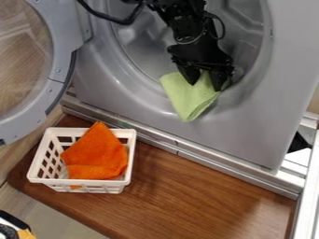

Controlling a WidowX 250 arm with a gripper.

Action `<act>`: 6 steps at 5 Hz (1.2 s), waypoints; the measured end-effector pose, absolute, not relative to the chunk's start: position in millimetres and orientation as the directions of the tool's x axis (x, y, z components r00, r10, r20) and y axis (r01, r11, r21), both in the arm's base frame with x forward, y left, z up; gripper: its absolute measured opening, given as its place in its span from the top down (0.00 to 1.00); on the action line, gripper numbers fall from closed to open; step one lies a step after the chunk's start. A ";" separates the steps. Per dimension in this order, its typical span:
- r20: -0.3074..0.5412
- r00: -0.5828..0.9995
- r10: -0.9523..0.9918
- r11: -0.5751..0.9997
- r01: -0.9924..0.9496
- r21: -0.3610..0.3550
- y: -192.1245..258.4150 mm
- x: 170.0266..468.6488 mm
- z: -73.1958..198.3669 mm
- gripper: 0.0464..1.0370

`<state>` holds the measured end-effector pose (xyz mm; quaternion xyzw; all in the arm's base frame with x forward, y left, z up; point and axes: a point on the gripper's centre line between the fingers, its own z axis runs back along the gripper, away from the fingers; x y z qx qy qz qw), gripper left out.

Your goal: Put the green towel into the washing machine

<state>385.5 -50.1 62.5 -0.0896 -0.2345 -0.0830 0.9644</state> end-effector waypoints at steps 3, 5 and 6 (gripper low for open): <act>0.438 0.892 -0.113 0.970 0.195 -0.146 -51.1 379.1 57.9 0.04; 0.450 0.885 -0.120 0.967 0.206 -0.149 -50.5 369.1 73.4 0.04; 0.460 0.882 -0.103 0.968 0.195 -0.157 -45.1 360.9 84.0 0.04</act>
